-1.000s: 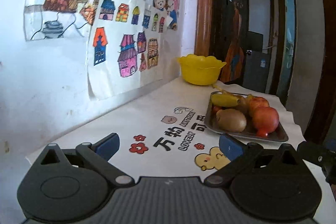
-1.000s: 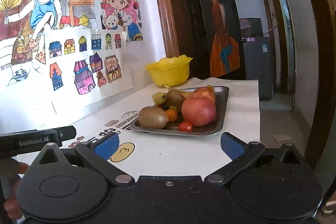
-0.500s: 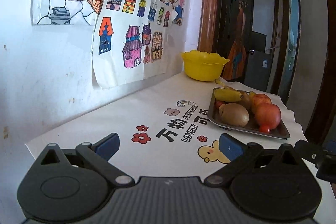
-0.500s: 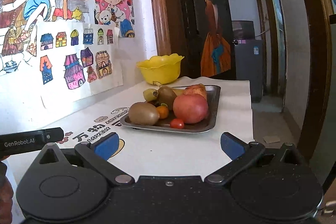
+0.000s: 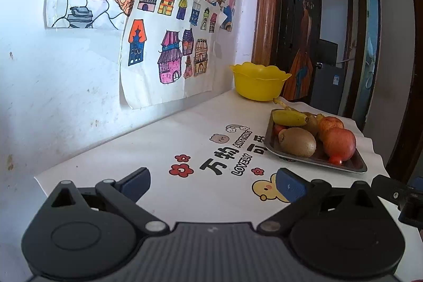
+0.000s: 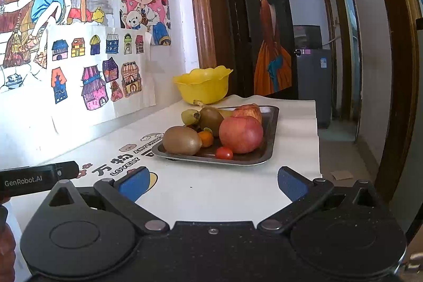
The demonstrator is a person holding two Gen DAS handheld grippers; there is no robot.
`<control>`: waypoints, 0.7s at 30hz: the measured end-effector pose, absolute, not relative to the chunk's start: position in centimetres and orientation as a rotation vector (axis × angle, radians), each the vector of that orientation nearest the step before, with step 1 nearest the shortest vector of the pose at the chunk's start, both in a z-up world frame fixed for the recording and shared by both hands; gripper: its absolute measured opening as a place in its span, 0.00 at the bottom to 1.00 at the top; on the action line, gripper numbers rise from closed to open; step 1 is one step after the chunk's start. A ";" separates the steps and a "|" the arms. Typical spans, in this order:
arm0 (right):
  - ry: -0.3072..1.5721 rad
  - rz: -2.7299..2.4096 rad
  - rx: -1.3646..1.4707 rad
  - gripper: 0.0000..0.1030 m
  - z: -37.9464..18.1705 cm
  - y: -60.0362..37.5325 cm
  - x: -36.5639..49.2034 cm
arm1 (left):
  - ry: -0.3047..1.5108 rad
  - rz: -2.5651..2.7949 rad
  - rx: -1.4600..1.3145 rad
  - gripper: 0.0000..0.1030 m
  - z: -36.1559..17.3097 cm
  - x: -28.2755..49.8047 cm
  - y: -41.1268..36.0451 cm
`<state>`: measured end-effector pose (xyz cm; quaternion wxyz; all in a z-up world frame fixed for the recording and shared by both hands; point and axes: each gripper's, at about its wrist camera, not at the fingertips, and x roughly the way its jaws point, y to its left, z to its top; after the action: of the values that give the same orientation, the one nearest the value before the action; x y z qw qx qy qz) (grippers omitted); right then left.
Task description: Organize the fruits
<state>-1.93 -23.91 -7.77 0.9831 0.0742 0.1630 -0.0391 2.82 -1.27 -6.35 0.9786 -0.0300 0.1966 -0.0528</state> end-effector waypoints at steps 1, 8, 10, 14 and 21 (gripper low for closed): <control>0.330 -0.078 0.148 0.99 -7.8 -23.9 -1.9 | 0.396 -0.106 -0.059 1.00 -6.4 2.8 -1.3; 0.330 -0.074 0.155 0.99 -7.8 -24.0 -1.9 | 0.398 -0.105 -0.050 1.00 -6.5 2.8 -1.5; 0.329 -0.074 0.154 0.99 -7.8 -24.0 -1.9 | 0.399 -0.106 -0.046 0.99 -6.6 2.8 -1.6; 0.331 -0.068 0.150 0.99 -7.9 -24.0 -1.8 | 0.400 -0.108 -0.040 1.00 -6.6 2.8 -1.7; 0.334 -0.057 0.148 0.99 -7.9 -24.1 -1.8 | 0.404 -0.104 -0.039 0.99 -6.8 2.9 -1.8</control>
<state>-1.84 -24.06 -7.91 0.9830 0.0736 0.1659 -0.0285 2.91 -1.75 -6.75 0.9781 -0.0195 0.2007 -0.0517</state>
